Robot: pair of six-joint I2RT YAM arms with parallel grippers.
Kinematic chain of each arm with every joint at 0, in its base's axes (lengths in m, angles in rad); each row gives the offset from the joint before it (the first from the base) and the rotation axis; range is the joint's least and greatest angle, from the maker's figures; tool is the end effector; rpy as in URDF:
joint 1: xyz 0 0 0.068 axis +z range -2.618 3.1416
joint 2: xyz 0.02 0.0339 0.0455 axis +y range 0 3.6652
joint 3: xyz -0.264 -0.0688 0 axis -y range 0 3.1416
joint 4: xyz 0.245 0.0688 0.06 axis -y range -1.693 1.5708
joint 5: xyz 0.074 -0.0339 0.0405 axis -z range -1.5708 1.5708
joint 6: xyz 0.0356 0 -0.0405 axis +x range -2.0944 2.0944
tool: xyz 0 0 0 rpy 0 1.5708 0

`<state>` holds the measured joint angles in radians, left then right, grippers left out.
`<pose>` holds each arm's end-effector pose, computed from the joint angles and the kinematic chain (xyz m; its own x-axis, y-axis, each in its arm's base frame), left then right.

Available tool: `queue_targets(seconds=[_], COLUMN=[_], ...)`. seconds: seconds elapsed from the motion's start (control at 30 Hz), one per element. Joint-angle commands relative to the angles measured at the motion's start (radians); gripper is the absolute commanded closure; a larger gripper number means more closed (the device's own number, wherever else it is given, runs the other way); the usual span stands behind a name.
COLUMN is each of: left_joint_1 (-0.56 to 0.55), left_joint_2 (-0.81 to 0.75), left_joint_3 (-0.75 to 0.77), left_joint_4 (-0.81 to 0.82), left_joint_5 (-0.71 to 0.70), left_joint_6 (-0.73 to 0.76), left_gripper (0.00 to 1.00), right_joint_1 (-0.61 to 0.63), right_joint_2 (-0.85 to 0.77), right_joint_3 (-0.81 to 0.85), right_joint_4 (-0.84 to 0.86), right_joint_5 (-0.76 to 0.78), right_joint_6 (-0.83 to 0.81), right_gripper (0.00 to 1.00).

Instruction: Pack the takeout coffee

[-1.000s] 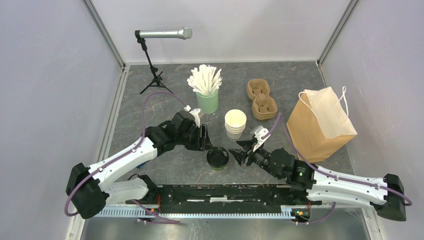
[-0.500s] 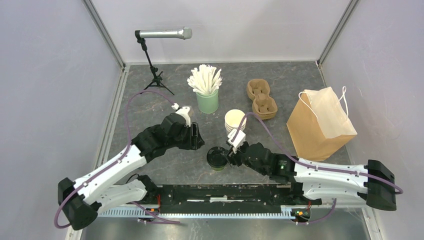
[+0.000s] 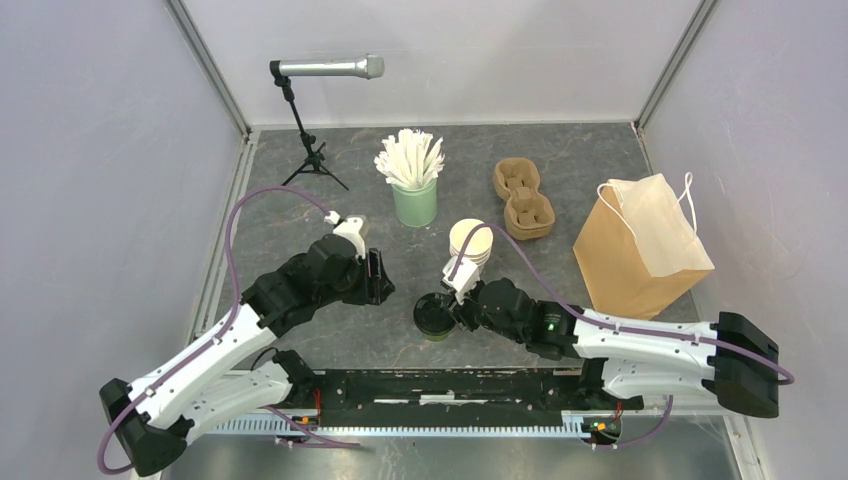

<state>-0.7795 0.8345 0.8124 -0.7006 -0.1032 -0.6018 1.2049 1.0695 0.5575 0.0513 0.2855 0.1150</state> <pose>0.1242 -0.1176 0.2913 -0.7525 -0.0480 -0.6568 0.2647 0.8912 -0.3684 0.0927 0.2140 0.2292 -0.2505 -0.3460 -0.9042 -0.7822 0.6227 -0.0216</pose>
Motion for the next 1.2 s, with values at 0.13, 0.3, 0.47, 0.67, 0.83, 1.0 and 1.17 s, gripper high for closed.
queue_targets(seconds=[0.13,0.3,0.47,0.67,0.83,1.0,1.17], left_joint_1=[-0.003,-0.003,-0.002,-0.003,-0.002,-0.003,-0.003], left_joint_2=[-0.081,-0.11,-0.124,-0.149,-0.21,-0.272,-0.273], left_joint_3=[0.045,0.037,0.034,0.05,0.055,0.048,0.044], left_joint_4=[-0.088,-0.097,-0.105,-0.162,-0.197,-0.197,-0.197], left_joint_5=[-0.071,-0.119,-0.136,-0.262,-0.352,-0.384,-0.389], left_joint_6=[0.053,0.045,0.042,-0.006,-0.044,-0.057,-0.062], left_gripper=[0.36,0.36,0.35,0.35,0.35,0.35,0.34], right_joint_1=[-0.028,-0.033,-0.034,-0.042,-0.057,-0.096,-0.139], right_joint_2=[0.04,0.081,0.171,0.294,0.42,0.517,0.552], right_joint_3=[0.049,0.087,0.153,0.262,0.38,0.445,0.448], right_joint_4=[0.014,0.039,0.065,0.119,0.138,0.173,0.205], right_joint_5=[-0.083,-0.102,-0.119,-0.134,-0.124,-0.147,-0.172], right_joint_6=[0.002,0.003,-0.002,-0.002,-0.003,0.022,0.051], right_gripper=[0.7,0.75,0.79,0.81,0.81,0.81,0.81])
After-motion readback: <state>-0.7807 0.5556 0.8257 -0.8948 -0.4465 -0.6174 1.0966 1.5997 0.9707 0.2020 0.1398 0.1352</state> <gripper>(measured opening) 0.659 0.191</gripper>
